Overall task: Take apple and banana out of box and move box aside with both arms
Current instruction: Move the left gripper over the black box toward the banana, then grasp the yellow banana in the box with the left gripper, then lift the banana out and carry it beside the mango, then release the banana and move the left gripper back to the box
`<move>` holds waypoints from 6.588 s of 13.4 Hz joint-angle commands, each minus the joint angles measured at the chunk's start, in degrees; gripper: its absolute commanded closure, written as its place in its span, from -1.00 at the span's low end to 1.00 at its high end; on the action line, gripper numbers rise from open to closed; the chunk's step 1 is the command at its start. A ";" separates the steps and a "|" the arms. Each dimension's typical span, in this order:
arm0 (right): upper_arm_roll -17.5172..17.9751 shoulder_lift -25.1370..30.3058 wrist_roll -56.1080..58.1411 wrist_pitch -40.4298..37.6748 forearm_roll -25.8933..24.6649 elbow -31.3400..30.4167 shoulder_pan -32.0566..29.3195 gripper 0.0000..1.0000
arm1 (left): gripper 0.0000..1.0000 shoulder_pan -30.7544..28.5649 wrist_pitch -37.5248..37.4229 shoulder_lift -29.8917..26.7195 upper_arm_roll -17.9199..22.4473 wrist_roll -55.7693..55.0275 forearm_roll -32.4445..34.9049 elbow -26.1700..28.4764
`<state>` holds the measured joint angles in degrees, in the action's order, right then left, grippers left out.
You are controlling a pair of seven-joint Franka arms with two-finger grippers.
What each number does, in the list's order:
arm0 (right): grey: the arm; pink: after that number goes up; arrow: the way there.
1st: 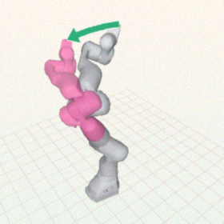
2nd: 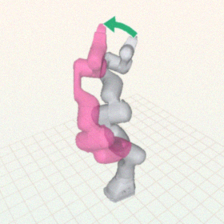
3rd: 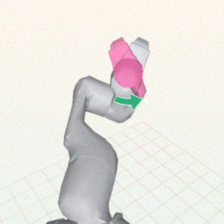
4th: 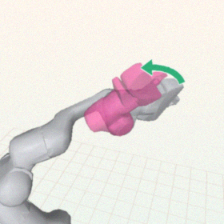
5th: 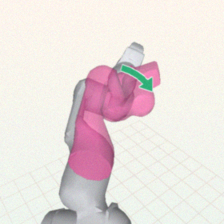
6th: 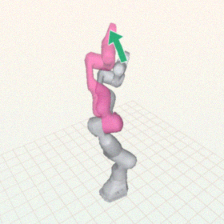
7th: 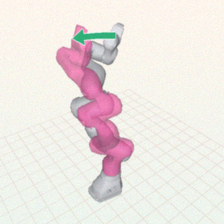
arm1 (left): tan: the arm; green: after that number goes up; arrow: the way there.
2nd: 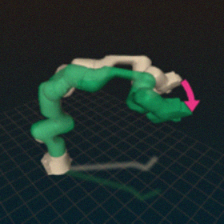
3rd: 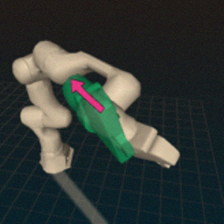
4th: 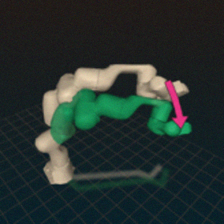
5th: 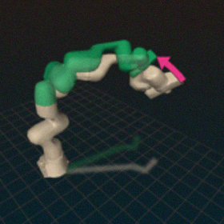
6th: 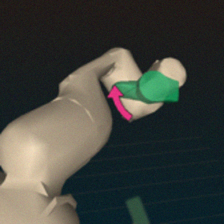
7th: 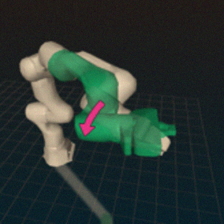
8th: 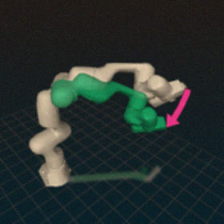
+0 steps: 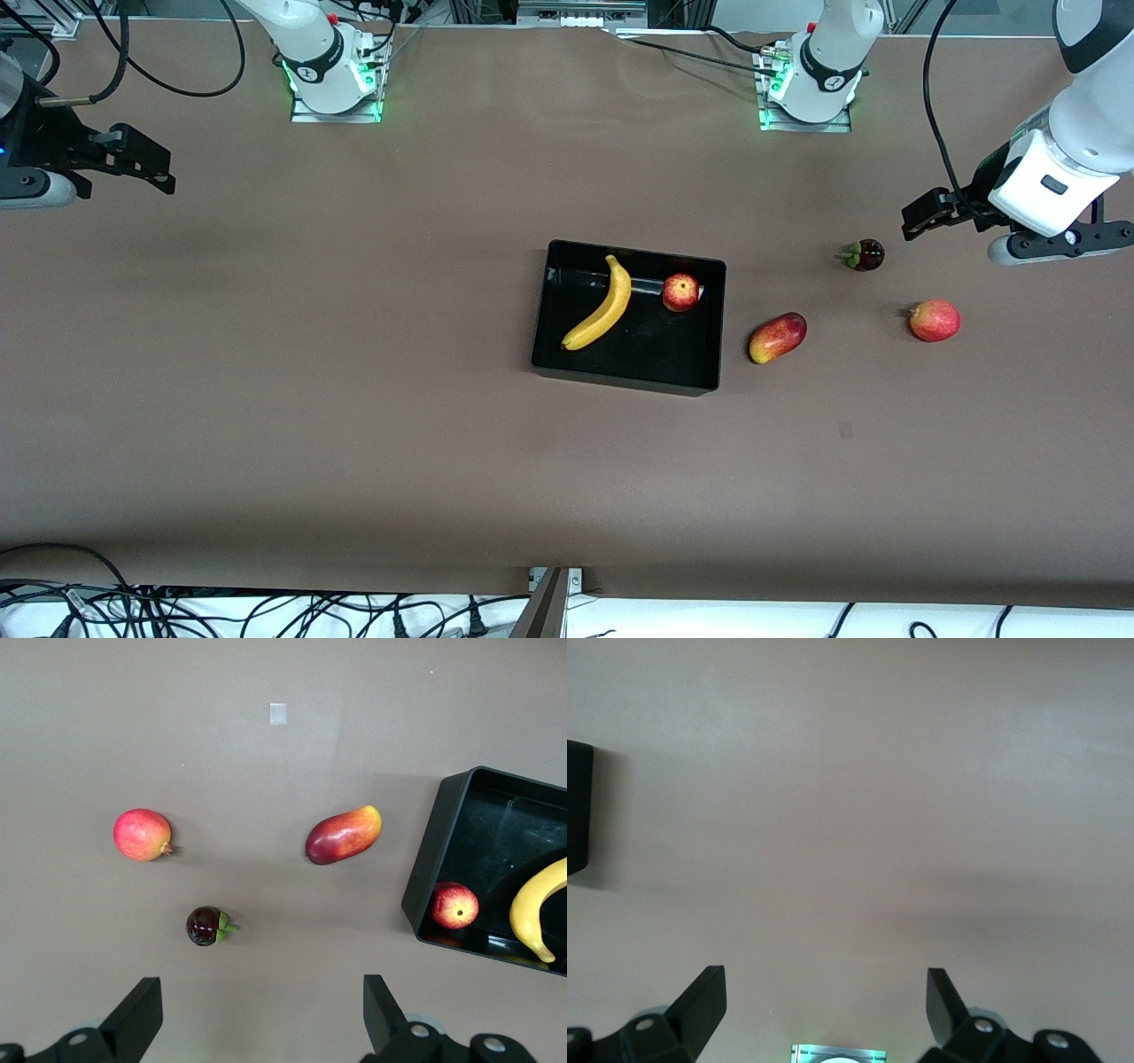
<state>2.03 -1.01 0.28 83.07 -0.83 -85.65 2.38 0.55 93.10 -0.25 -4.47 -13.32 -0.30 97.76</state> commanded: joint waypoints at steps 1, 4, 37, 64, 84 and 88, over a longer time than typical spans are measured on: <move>-0.10 0.13 0.33 0.16 0.92 0.49 -0.18 -1.00 | -1.00 0.24 -1.69 0.86 0.25 0.93 -1.19 -1.96; -0.10 0.04 0.33 0.16 0.92 0.40 -0.27 -1.00 | -1.00 0.50 -1.87 0.86 -0.10 0.58 -1.37 -1.87; -0.19 0.04 0.33 0.34 0.92 0.40 -0.45 -1.00 | 0.99 28.18 28.98 46.57 -7.05 -12.08 6.98 -14.17; -0.19 0.04 0.33 0.60 0.92 0.40 -0.54 -1.00 | 0.95 -5.91 11.29 42.08 -6.17 17.71 17.88 -9.62; -0.62 0.04 0.33 0.87 0.92 0.40 -0.54 -1.00 | -1.00 21.67 4.36 43.13 -15.13 -41.86 19.10 -13.65; -0.62 0.04 0.42 1.13 0.83 0.40 -0.54 -1.00 | -1.00 20.98 8.84 45.68 -14.17 -42.23 19.11 -12.86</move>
<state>1.31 -1.01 0.29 83.99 -0.78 -85.57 2.31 21.97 99.94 45.40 -19.24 -54.69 17.71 84.24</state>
